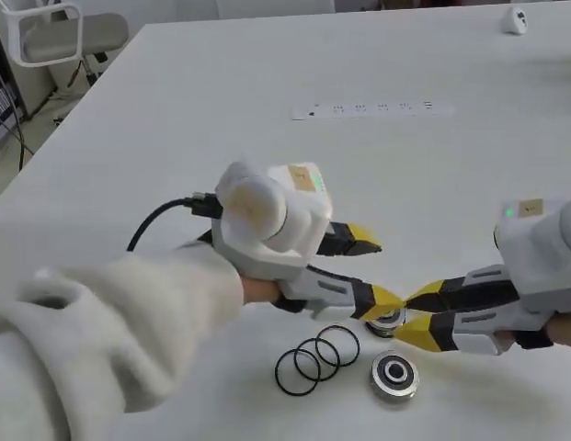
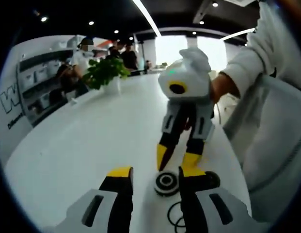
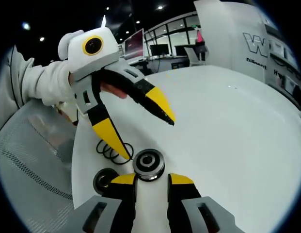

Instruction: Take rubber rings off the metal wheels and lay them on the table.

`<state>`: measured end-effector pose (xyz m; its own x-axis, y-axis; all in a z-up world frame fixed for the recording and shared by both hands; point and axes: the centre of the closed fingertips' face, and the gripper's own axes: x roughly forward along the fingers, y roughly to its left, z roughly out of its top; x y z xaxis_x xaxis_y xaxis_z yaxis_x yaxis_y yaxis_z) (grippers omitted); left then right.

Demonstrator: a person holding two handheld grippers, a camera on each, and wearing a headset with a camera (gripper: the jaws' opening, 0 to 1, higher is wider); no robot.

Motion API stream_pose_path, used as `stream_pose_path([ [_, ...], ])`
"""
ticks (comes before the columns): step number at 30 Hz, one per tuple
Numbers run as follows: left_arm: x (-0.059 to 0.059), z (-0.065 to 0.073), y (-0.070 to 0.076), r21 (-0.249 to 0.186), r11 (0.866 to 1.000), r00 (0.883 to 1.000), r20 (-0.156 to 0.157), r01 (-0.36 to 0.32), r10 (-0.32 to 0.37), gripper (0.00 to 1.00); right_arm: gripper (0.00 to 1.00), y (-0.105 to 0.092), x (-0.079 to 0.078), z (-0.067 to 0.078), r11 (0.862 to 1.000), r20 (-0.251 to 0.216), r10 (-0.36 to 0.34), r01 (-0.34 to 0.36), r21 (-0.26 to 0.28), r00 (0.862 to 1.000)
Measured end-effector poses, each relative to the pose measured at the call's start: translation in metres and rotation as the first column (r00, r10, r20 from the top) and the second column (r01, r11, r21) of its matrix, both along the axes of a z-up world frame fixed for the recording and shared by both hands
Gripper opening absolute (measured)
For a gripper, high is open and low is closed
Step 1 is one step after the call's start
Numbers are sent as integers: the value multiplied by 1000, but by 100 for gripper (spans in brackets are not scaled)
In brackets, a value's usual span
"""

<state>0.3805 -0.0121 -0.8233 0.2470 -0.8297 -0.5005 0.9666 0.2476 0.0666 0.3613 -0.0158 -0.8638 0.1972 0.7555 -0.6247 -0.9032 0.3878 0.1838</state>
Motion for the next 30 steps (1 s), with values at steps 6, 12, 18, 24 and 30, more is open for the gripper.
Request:
stream_pose_path([
  [6, -8, -10, -2, 15, 1000, 999, -33, 22, -21, 25, 17, 1, -1, -2, 1000, 18, 28, -27, -10, 999],
  [12, -10, -15, -2, 18, 1000, 998, -67, 9, -7, 18, 16, 1, -1, -2, 1000, 8, 23, -23, -8, 1000],
  [18, -12, -22, -1, 36, 999, 997, -72, 3, 0, 17, 13, 1, -1, -4, 1000, 12, 25, -25, -18, 1000],
  [24, -11, -25, 1, 34, 999, 996, -88, -18, 21, 14, 8, -1, -1, -5, 999, 18, 25, -25, -35, 1000],
  [30, -12, -24, 1, 27, 999, 996, -91, -16, 19, 14, 5, 0, -2, -6, 999, 22, 30, -29, -42, 999],
])
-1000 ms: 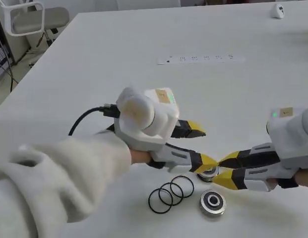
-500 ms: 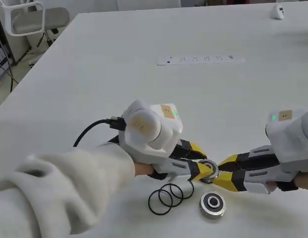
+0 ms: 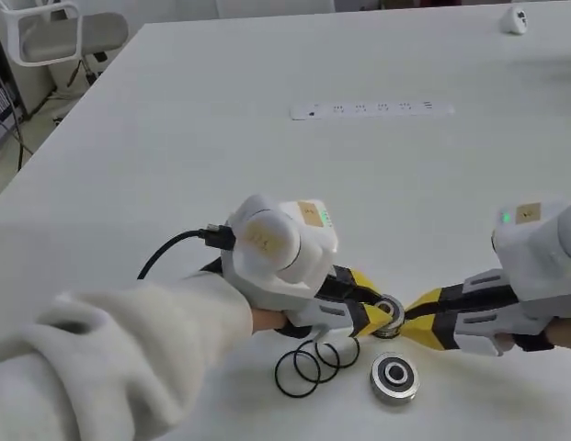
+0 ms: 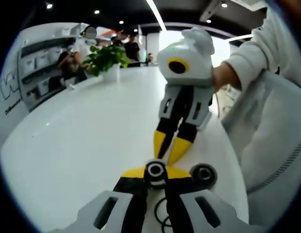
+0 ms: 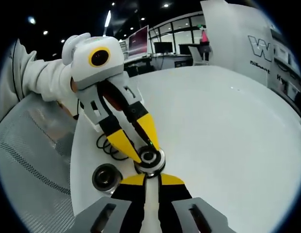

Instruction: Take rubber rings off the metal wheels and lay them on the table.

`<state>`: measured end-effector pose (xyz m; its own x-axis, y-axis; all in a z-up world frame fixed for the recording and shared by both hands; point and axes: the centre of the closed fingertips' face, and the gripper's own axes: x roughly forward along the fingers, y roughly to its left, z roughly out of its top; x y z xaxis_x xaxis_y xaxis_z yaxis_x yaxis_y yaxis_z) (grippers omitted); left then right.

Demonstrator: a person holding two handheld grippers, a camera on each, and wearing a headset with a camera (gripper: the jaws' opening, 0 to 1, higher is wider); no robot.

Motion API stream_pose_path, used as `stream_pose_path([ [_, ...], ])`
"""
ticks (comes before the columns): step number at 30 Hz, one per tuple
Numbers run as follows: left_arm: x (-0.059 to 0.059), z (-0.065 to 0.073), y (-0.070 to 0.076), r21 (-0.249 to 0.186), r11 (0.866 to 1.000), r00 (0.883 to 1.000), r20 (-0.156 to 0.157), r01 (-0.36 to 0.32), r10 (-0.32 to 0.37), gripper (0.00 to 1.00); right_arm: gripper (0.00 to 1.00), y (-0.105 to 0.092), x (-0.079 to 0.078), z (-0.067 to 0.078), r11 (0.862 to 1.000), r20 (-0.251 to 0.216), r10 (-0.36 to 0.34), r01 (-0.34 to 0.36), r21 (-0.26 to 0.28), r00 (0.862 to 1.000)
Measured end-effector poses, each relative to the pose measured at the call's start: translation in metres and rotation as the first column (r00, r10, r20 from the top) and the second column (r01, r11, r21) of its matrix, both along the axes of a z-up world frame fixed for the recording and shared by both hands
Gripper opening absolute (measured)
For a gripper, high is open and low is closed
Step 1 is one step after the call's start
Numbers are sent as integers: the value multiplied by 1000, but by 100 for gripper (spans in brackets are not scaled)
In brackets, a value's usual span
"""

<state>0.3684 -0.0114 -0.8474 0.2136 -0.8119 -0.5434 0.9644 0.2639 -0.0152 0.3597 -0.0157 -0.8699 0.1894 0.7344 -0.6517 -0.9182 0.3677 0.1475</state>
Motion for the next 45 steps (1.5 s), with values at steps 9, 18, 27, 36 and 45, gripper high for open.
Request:
stream_pose_path([
  [9, 1, 0, -1, -9, 1000, 1000, -2, -8, 8, 14, 0, -1, 1, -1, 1000, -11, -22, 22, 1, 1000],
  [18, 2, 0, -2, -18, 1000, 1000, 0, -11, 11, 14, 0, -1, 6, -1, 991, -132, -129, 133, 22, 983],
  [27, 2, 0, -2, -12, 1000, 1000, 14, -6, 6, 13, 0, -3, 5, 4, 958, -321, -234, 275, 88, 918],
  [36, 2, 0, -1, -9, 1000, 1000, 23, 0, 0, 13, 0, -3, 11, 20, 893, -476, -277, 407, 194, 835],
  [45, 1, -1, -1, -7, 1000, 1000, 30, 0, 0, 13, 0, -4, 7, 21, 874, -526, -265, 432, 223, 808],
])
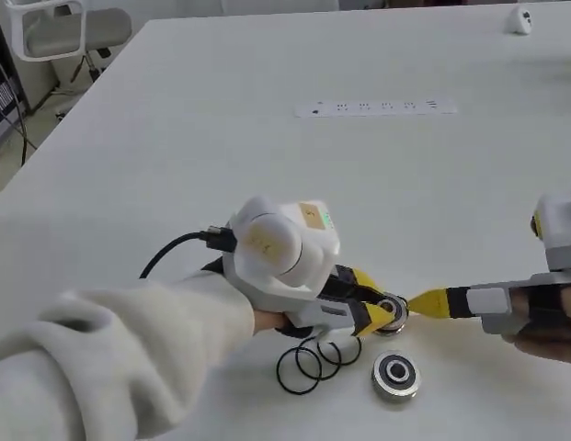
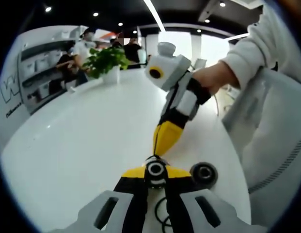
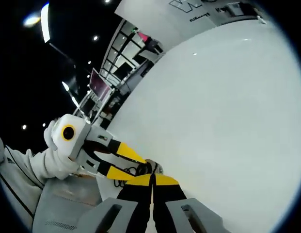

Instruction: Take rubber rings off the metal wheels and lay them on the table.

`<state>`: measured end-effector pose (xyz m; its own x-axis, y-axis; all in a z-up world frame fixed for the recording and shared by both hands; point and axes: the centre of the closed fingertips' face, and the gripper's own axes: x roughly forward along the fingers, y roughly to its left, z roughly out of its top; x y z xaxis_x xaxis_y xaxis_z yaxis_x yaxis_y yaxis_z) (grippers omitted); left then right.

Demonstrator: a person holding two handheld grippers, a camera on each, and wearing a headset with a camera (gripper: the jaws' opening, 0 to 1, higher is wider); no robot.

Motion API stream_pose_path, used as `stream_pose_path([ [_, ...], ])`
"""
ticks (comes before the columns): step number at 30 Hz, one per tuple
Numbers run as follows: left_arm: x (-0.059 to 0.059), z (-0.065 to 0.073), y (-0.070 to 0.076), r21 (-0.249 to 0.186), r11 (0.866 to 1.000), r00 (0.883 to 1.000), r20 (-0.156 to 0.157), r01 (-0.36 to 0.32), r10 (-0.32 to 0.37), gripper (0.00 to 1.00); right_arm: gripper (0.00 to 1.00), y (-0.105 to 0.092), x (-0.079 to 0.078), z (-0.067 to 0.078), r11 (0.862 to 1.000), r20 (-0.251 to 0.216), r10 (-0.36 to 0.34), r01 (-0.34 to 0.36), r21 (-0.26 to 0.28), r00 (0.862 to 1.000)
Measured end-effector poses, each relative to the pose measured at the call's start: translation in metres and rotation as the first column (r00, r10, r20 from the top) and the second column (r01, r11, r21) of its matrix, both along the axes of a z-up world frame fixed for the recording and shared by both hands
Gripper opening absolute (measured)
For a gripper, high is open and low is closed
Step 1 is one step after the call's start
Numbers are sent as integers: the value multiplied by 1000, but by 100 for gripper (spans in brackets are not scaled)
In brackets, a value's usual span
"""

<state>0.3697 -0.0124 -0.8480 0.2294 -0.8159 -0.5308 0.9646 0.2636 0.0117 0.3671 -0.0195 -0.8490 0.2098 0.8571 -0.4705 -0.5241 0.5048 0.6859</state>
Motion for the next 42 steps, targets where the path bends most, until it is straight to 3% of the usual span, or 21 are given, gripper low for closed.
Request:
stream_pose_path([
  [23, -1, 0, 0, 12, 1000, 1000, 15, 3, -4, 13, 0, 11, -2, 6, 999, -25, 9, -8, 39, 1000],
  [39, -1, 0, 0, 13, 1000, 1000, 20, 0, 0, 13, 0, 19, -7, 9, 998, 4, 55, -55, 41, 998],
  [41, -1, 0, 0, 12, 1000, 1000, 23, 0, -1, 13, 0, 26, -8, 23, 992, -8, 47, -46, 119, 999],
  [42, -1, 0, -1, 12, 1000, 1000, 23, -1, 1, 13, 0, 25, -3, 22, 995, 20, 45, -46, 93, 999],
])
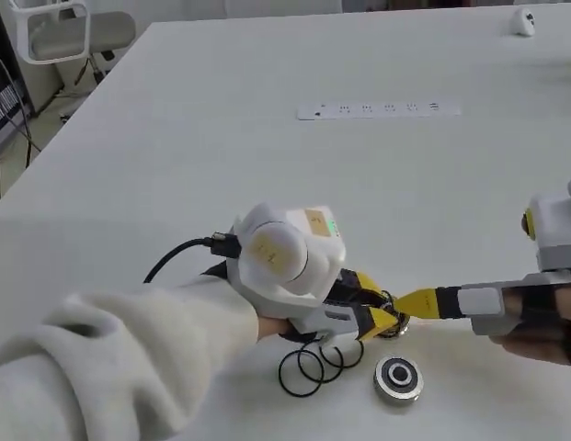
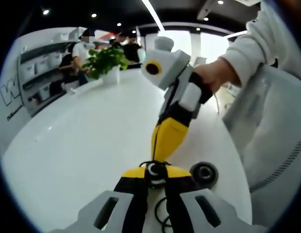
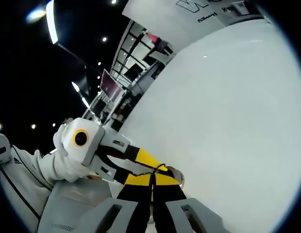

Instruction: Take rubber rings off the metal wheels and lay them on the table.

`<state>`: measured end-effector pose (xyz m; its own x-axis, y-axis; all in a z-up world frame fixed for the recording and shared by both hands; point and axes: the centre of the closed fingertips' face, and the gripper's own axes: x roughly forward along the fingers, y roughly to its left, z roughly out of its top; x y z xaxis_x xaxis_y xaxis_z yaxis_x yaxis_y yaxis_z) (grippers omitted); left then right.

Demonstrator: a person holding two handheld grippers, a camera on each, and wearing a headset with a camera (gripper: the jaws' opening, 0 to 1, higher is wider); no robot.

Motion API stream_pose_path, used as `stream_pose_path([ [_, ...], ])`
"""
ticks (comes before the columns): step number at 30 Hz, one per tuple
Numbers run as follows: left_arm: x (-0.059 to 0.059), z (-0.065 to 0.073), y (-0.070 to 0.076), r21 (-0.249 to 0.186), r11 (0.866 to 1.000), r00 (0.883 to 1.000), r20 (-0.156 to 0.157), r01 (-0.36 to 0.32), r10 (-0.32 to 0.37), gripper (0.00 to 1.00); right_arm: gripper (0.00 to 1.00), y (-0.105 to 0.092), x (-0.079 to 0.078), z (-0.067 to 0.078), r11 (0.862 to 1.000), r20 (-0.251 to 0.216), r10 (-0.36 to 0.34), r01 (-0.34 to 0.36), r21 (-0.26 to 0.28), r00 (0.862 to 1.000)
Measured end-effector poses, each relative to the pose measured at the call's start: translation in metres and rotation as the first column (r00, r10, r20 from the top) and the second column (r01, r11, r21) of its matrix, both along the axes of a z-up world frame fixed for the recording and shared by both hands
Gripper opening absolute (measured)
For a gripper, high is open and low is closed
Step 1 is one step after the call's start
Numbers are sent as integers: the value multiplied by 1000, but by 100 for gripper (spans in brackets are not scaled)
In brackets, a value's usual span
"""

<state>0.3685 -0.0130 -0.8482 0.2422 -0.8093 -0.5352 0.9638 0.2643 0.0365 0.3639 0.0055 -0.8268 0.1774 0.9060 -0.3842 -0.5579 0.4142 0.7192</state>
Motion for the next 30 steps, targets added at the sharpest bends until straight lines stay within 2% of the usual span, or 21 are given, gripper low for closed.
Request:
stream_pose_path([
  [1, 0, 0, 0, 0, 1000, 1000, 1, -1, 1, 13, 0, 1, 1, 0, 1000, 19, 8, -8, -13, 1000],
  [4, 0, 0, 0, 0, 1000, 1000, 2, -5, 5, 13, 0, -1, 0, -4, 1000, 4, 0, 0, -15, 1000],
  [6, 0, 0, 0, 0, 1000, 1000, 0, -11, 11, 13, 0, -5, 2, -7, 999, 4, -12, 12, -36, 1000],
  [7, 0, 0, 0, -1, 1000, 1000, -6, -17, 17, 13, 0, -7, 4, -9, 999, 3, -21, 21, -49, 1000],
  [8, 0, 1, 0, -4, 999, 999, -32, -32, 32, 14, 0, -8, 5, -11, 998, -2, -27, 26, -55, 1000],
  [9, 0, 1, -1, -4, 999, 999, -41, -36, 36, 14, 0, -9, 6, -12, 998, -3, -32, 31, -60, 999],
  [12, -1, 1, 0, 3, 1000, 999, -44, -29, 29, 15, 0, -11, 5, -14, 997, -2, -32, 32, -74, 999],
  [13, -2, 3, 1, 1, 1000, 998, -53, -24, 24, 16, 0, -12, 6, -14, 996, -1, -37, 37, -82, 999],
  [14, -3, 5, 1, -8, 1000, 998, -65, -20, 19, 17, 0, -13, 7, -14, 996, -2, -37, 37, -84, 999],
  [17, -4, 21, 0, -80, 996, 993, -111, -43, 34, 21, 0, -17, 10, -12, 995, 2, -55, 55, -78, 998],
  [18, -4, 25, 1, -93, 994, 992, -118, -50, 39, 22, 0, -19, 12, -10, 995, 3, -64, 64, -72, 998],
  [21, 0, 40, 6, -116, 992, 995, -93, -50, 39, 28, 0, -22, 16, -5, 994, 12, -87, 87, -61, 996],
  [25, 1, 55, 13, -142, 988, 996, -83, -54, 43, 36, 0, -27, 22, 3, 993, 22, -115, 115, -40, 993],
  [27, 1, 67, 18, -158, 986, 997, -59, -57, 48, 42, 0, -27, 24, 8, 992, 29, -124, 125, -29, 992],
  [29, 0, 80, 23, -180, 983, 999, -11, -40, 39, 43, 0, -28, 25, 13, 991, 44, -128, 129, -27, 991],
  [30, 0, 85, 28, -170, 985, 999, 31, -27, 33, 43, 0, -27, 25, 15, 991, 52, -130, 131, -22, 990],
])
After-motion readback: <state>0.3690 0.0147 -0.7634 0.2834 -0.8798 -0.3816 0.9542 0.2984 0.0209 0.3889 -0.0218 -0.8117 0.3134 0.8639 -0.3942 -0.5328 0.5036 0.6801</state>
